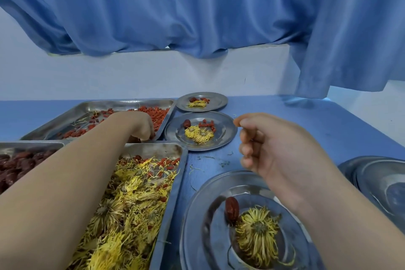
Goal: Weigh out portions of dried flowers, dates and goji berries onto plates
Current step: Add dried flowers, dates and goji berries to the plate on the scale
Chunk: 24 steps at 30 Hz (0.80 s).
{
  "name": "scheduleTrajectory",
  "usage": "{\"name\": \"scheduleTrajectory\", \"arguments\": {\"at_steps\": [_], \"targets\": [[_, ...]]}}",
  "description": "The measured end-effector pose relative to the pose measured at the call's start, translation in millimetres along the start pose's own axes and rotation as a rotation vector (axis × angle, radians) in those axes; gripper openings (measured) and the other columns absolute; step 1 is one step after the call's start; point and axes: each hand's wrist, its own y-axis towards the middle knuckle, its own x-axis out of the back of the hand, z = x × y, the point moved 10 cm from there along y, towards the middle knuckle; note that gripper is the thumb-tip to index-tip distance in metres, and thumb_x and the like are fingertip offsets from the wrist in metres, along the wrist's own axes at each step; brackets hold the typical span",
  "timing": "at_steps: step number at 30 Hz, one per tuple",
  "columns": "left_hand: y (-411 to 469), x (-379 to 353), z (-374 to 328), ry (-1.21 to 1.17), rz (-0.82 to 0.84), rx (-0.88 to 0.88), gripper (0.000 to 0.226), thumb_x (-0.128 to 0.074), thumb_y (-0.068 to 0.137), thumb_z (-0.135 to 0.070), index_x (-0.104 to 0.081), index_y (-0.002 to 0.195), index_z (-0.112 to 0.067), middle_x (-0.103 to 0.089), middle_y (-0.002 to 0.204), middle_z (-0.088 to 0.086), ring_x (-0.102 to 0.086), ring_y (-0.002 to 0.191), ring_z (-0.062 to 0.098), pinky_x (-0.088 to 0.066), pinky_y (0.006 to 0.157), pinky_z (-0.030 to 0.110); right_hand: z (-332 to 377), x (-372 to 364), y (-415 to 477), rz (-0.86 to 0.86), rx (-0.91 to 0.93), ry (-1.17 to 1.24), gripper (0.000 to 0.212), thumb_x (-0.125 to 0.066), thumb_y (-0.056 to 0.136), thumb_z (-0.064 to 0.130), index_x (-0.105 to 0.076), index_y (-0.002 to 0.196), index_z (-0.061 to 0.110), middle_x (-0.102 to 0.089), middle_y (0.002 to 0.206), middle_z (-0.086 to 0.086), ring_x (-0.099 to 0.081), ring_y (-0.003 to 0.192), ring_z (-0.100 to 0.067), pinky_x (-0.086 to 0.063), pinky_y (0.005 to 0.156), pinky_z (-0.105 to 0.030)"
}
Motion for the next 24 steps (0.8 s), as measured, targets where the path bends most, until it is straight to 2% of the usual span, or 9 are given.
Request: {"name": "scheduleTrajectory", "arguments": {"at_steps": [2,5,7,9,12,15,20,22,24], "targets": [[-1,-1,4,-0.034,-0.002,0.009,0.035,-0.055,0.09,0.001,-0.069,0.117,-0.016,-0.055,0.077,-0.011,-0.057,0.076,0.007,-0.047,0.069,0.026,0,1,0,-0.007,0.0,-0.011,0.021,-0.057,0.085,0.009,-0.067,0.067,0.014,-0.052,0.053,0.001,-0.042,0.045,-0.011,-0.034,0.04,-0.022],[-3,-2,11,-0.116,0.019,0.045,0.033,-0.057,0.085,0.005,-0.069,0.114,-0.007,-0.064,0.086,0.006,-0.066,0.091,0.03,-0.053,0.077,0.036,2,3,0,-0.016,0.003,-0.007,0.019,-0.056,0.086,0.009,-0.066,0.069,0.013,-0.051,0.053,0.001,-0.041,0.045,-0.011,-0.034,0.039,-0.021],[-1,1,17,-0.196,0.002,0.063,0.031,-0.057,0.081,0.01,-0.068,0.109,-0.001,-0.066,0.087,0.017,-0.063,0.076,0.032,-0.052,0.068,0.037,4,4,0,-0.018,0.013,0.0,0.019,-0.056,0.085,0.009,-0.065,0.07,0.013,-0.051,0.053,0.001,-0.041,0.045,-0.011,-0.034,0.039,-0.021],[-1,6,23,-0.265,-0.039,0.073,0.028,-0.055,0.079,0.013,-0.068,0.101,0.0,-0.064,0.073,0.016,-0.055,0.054,0.025,-0.048,0.053,0.03,6,7,1,-0.022,0.016,0.005,0.018,-0.056,0.085,0.009,-0.066,0.07,0.013,-0.051,0.053,0.001,-0.041,0.045,-0.011,-0.035,0.039,-0.021],[-2,15,30,-0.368,-0.112,0.071,0.021,-0.053,0.083,0.009,-0.066,0.095,-0.002,-0.065,0.079,0.016,-0.059,0.055,0.023,-0.048,0.046,0.026,6,11,2,-0.038,0.01,0.007,0.015,-0.056,0.086,0.01,-0.065,0.074,0.013,-0.051,0.054,0.001,-0.041,0.046,-0.011,-0.035,0.04,-0.021],[-4,21,37,-0.512,-0.152,0.044,0.01,-0.056,0.086,0.003,-0.063,0.091,-0.002,-0.064,0.086,0.016,-0.062,0.066,0.025,-0.055,0.054,0.029,7,14,3,-0.045,0.004,0.028,0.014,-0.056,0.085,0.01,-0.064,0.075,0.012,-0.05,0.053,0.001,-0.041,0.046,-0.011,-0.034,0.04,-0.02],[-14,35,33,-0.859,-0.17,-0.053,0.014,-0.057,0.088,0.0,-0.066,0.092,-0.01,-0.065,0.084,0.01,-0.064,0.074,0.022,-0.056,0.067,0.032,11,15,2,-0.039,0.003,0.065,0.01,-0.056,0.085,0.011,-0.062,0.077,0.012,-0.05,0.053,0.001,-0.041,0.045,-0.01,-0.035,0.038,-0.019],[-24,36,21,-0.996,-0.101,-0.107,0.017,-0.054,0.09,0.003,-0.065,0.093,-0.01,-0.062,0.074,0.007,-0.063,0.068,0.017,-0.054,0.073,0.033,15,15,1,-0.037,0.002,0.09,0.011,-0.056,0.085,0.011,-0.062,0.077,0.012,-0.049,0.052,0.001,-0.041,0.044,-0.01,-0.034,0.038,-0.019],[-39,36,0,-1.089,-0.004,-0.191,0.021,-0.05,0.091,0.005,-0.064,0.09,-0.01,-0.063,0.073,0.007,-0.063,0.067,0.016,-0.053,0.074,0.033,21,17,-2,-0.04,0.005,0.117,0.011,-0.056,0.085,0.011,-0.062,0.076,0.012,-0.049,0.053,0.001,-0.04,0.044,-0.01,-0.034,0.038,-0.019]]}}
